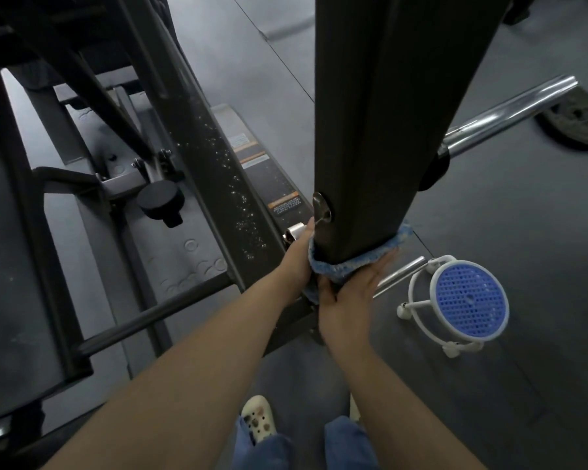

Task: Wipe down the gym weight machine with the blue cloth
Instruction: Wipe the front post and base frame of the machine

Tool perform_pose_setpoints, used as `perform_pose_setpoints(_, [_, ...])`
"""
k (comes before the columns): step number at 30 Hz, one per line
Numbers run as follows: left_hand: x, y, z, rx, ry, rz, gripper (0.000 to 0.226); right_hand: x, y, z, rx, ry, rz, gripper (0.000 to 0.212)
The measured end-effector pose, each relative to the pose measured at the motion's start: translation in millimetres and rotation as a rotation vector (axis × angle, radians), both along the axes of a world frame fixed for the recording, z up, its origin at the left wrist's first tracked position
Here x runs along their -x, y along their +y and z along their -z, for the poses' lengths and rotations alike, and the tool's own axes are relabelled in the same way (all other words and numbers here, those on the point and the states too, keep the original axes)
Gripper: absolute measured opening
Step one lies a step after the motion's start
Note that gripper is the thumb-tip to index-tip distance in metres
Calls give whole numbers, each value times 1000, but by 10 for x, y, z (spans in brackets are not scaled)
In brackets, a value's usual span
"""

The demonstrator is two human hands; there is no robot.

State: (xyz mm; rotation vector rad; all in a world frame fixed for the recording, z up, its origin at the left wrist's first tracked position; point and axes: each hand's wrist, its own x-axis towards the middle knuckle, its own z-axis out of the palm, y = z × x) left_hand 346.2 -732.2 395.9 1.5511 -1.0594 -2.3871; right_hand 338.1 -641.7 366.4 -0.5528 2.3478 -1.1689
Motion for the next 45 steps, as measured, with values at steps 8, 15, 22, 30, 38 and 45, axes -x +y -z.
perform_pose_setpoints(8, [-78,271,408,45,-165,-132,42,82,124,199,36,-271,42,88])
perform_pose_setpoints(15, [103,818,426,190,-202,-423,55,368,251,-1,390,-283,3,57])
perform_pose_setpoints(22, [562,1200,266,570,-113,-723,92,1017,119,-331,474,-518,-189,25])
perform_pose_setpoints(30, [1240,1072,211,799,-492,-993,88,1611,-175,-539,325,-869,-557,33])
perform_pose_setpoints(38, [1371,1083,556,1048,-659,-1007,84,1606,-361,-313,133,-884,-588,32])
perform_pose_setpoints(45, [1328,1169,1189,1308,-901,-873,70,1581,-184,205,91,-900,-668,42])
